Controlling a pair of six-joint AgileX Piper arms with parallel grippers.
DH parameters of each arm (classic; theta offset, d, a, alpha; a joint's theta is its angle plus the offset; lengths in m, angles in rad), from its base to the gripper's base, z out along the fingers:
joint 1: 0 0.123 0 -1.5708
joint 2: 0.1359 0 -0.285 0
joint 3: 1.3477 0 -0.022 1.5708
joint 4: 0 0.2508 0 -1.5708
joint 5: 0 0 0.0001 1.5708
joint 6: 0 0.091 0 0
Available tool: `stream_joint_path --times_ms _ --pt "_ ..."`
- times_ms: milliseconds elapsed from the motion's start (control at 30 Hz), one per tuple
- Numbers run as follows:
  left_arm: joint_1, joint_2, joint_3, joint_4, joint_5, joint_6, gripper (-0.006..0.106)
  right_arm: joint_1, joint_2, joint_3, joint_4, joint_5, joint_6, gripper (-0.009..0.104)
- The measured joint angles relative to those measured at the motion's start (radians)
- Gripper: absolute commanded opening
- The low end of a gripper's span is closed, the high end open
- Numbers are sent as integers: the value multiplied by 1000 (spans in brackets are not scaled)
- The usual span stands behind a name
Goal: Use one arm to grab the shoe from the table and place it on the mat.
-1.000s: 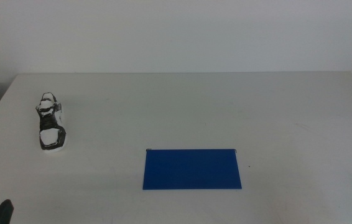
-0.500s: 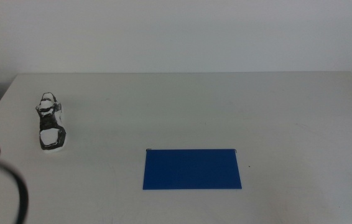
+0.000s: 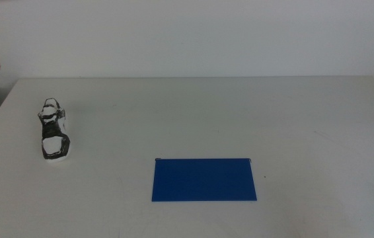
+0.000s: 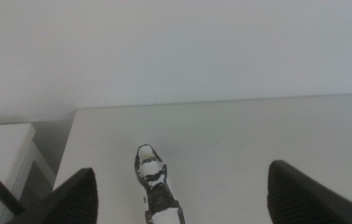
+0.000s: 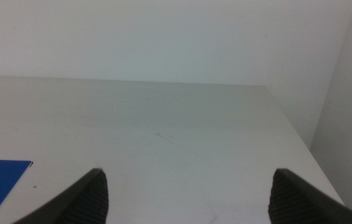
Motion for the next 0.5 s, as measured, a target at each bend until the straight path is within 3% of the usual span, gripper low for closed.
stream_joint_path --times_ms 500 --pt "0 401 -547 100 315 -75 93 0 0 0 0 0 0 66"
